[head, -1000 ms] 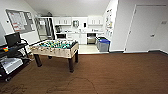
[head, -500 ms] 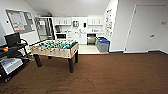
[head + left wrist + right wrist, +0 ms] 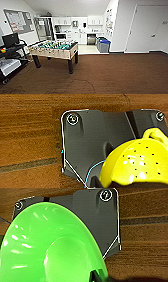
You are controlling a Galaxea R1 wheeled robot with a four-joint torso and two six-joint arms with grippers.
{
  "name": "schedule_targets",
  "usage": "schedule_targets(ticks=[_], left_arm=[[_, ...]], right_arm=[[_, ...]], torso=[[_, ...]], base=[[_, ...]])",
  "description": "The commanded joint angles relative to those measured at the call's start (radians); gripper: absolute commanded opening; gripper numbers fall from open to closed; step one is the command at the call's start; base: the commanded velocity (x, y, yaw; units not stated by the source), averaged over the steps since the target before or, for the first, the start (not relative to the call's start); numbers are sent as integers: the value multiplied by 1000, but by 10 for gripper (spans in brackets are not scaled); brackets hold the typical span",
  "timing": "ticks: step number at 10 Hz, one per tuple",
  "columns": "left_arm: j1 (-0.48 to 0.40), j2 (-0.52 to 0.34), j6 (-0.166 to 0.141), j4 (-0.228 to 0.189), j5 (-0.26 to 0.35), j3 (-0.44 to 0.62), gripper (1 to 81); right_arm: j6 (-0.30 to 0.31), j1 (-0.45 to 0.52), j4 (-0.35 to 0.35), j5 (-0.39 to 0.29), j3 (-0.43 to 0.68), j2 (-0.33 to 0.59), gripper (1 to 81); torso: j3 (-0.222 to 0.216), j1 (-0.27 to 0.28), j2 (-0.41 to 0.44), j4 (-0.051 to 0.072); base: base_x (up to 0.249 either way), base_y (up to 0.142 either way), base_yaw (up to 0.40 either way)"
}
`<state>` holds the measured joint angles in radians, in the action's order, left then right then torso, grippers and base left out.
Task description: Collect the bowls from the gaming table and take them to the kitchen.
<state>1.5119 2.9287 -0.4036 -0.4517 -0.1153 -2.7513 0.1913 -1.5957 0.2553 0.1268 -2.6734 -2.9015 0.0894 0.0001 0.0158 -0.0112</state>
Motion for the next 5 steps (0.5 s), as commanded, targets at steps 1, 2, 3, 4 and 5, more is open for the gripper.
schedule_targets(ticks=[1, 2, 3, 4, 5], left_arm=[[-37, -11, 3, -5, 45, -4, 10], [-35, -12, 3, -5, 45, -5, 10], [-37, -12, 3, -5, 45, -5, 10], [-37, -11, 3, -5, 45, -4, 10], [-37, -11, 3, -5, 45, -4, 10]], right_arm=[[-3, 33, 10, -52, -5, 12, 10], [-3, 33, 9, -52, -5, 12, 10], [-3, 33, 10, -52, -5, 11, 10], [-3, 35, 10, -53, -5, 11, 10], [-3, 33, 10, -53, -5, 11, 10]], torso=[[0, 0, 0, 0], [0, 1, 0, 0], [0, 1, 0, 0], [0, 0, 0, 0], [0, 0, 0, 0]], base=[[108, 0, 0], [109, 0, 0], [122, 0, 0], [132, 0, 0], [133, 0, 0]])
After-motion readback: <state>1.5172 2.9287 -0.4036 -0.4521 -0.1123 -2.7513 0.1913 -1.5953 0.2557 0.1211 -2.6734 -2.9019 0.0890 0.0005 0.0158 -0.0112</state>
